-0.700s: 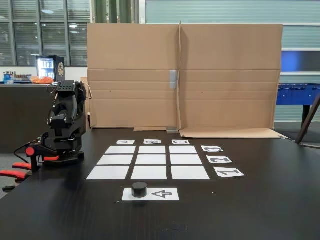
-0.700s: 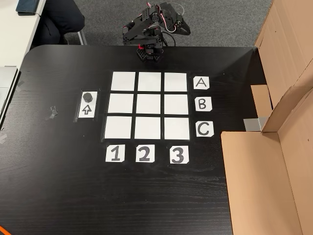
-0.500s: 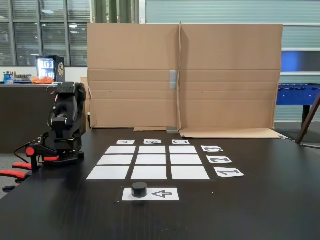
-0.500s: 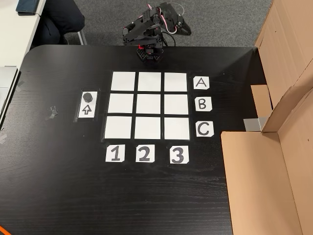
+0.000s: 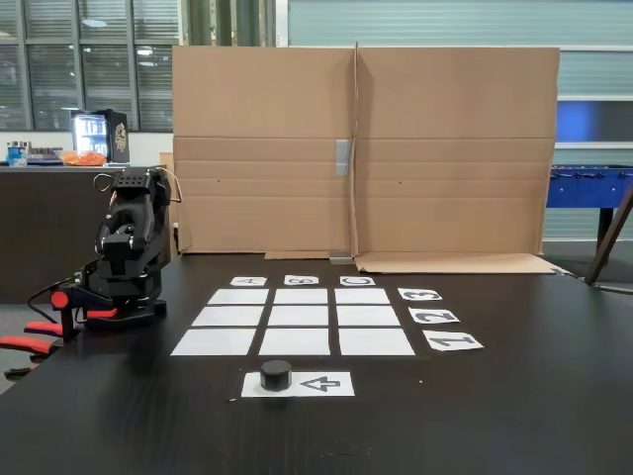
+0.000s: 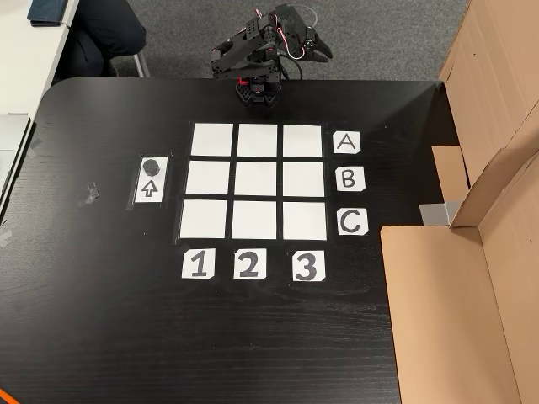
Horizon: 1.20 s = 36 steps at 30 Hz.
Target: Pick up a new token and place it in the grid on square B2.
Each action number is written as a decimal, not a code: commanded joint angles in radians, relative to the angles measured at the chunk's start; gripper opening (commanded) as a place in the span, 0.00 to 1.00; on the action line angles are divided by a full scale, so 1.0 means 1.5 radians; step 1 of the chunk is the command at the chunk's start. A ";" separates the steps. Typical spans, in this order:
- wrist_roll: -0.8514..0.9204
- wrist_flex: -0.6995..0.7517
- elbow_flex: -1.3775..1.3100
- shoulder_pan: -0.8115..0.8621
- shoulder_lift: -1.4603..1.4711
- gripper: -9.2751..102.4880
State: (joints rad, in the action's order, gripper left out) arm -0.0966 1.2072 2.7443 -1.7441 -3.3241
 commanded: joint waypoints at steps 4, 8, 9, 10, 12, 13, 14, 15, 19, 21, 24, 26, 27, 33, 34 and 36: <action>-0.007 -0.013 -0.064 0.054 0.051 0.14; -0.007 -0.003 -0.131 0.081 0.144 0.14; -0.009 0.000 -0.149 0.086 0.171 0.14; -0.009 0.006 -0.169 0.092 0.196 0.14; -0.011 0.020 -0.211 0.107 0.243 0.14; -0.012 0.030 -0.230 0.115 0.263 0.14; -0.012 0.037 -0.249 0.124 0.283 0.14; -0.012 0.045 -0.269 0.133 0.299 0.14; -0.012 0.073 -0.347 0.183 0.351 0.14; -0.012 0.090 -0.386 0.219 0.373 0.14; -0.009 0.114 -0.447 0.283 0.411 0.14; -0.003 0.125 -0.483 0.334 0.436 0.14; 0.002 0.131 -0.502 0.361 0.450 0.14; 0.005 0.139 -0.586 0.525 0.511 0.15; 0.004 0.141 -0.601 0.550 0.523 0.15; -0.002 0.144 -0.630 0.604 0.545 0.15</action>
State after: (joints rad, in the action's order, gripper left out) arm -0.0951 1.4189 1.8776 -0.9388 -2.5433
